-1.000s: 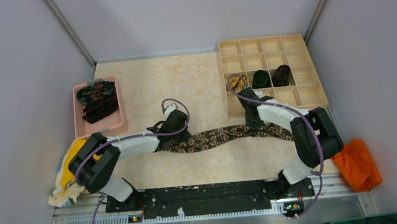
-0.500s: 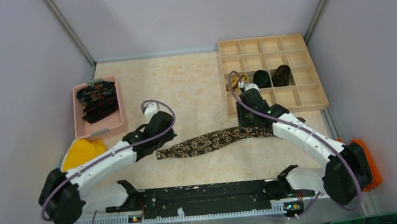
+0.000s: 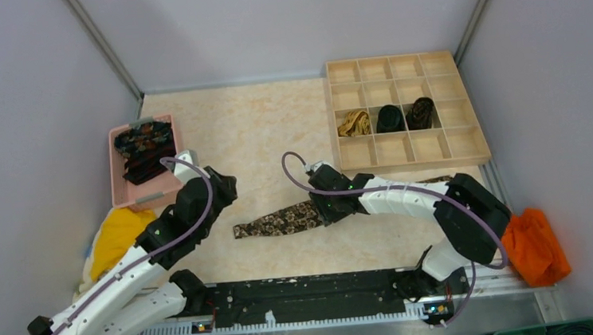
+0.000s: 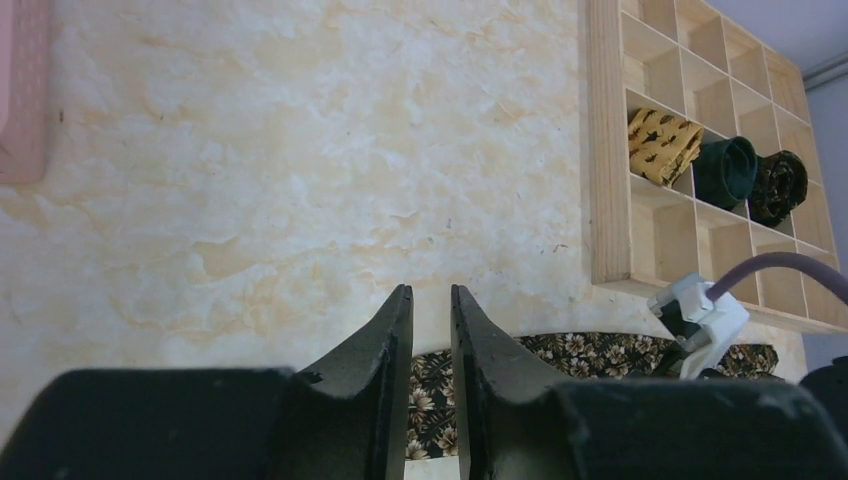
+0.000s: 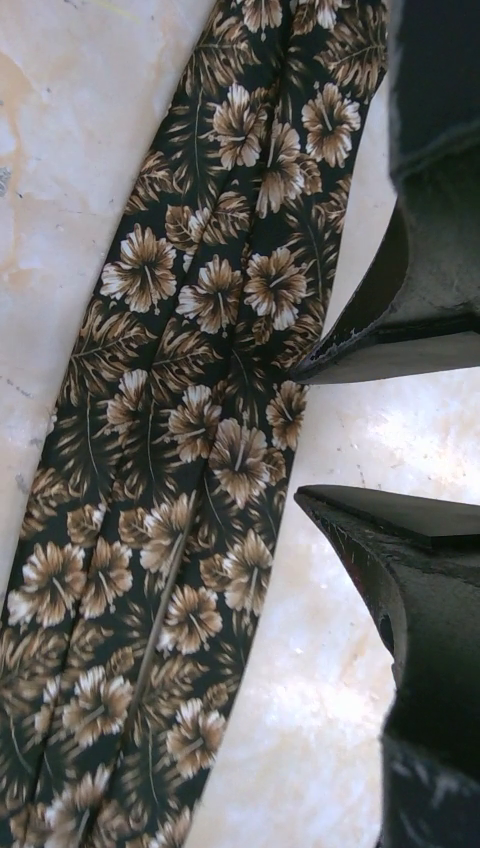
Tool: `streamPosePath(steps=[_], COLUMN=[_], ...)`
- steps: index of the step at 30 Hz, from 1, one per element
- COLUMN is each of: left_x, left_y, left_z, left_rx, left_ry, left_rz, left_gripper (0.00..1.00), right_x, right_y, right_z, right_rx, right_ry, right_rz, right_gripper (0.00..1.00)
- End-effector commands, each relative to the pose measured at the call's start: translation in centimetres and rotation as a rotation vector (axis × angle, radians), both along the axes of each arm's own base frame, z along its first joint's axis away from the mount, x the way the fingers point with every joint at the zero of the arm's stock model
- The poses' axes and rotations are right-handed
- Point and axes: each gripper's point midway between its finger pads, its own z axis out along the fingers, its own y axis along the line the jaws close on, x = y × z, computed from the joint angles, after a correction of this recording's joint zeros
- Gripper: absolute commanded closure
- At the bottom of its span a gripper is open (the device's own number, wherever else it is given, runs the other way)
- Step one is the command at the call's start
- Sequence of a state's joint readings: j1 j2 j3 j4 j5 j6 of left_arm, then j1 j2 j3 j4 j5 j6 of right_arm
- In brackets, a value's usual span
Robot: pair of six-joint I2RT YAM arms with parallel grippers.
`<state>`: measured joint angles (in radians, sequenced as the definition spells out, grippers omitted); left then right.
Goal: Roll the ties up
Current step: Flatten out the tie at the center of the board.
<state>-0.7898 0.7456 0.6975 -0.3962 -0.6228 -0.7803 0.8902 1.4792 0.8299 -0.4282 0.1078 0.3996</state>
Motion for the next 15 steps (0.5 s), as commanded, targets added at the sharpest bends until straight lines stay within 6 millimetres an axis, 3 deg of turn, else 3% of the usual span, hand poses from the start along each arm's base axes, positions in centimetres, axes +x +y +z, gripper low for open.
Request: streamPosePath(steps=[1, 9, 12, 15], left_x=[-0.5, -0.6, -0.8, -1.0], left_y=[1.5, 1.9, 1.9, 1.8], left_z=[-0.8, -2.0, -2.3, -2.7], left_rx=[0.042, 0.064, 0.063, 0.053], left_ry=[0.002, 0.016, 0.024, 0.03], left_rz=[0.037, 0.047, 0.043, 0.031], left_gripper=[0.74, 0.73, 0.73, 0.73], right_x=[1.6, 1.6, 1.2, 0.9], right_y=[1.7, 1.7, 1.3, 0.7], right_z=[0.3, -2.2, -3.2, -3.8], right_rx=[0.034, -0.01, -0.033, -0.048], right_ry=[-0.046, -0.009, 0.013, 0.025], right_rz=[-0.022, -0.037, -0.041, -0.052], right_gripper=[0.58, 0.61, 0.69, 0.83])
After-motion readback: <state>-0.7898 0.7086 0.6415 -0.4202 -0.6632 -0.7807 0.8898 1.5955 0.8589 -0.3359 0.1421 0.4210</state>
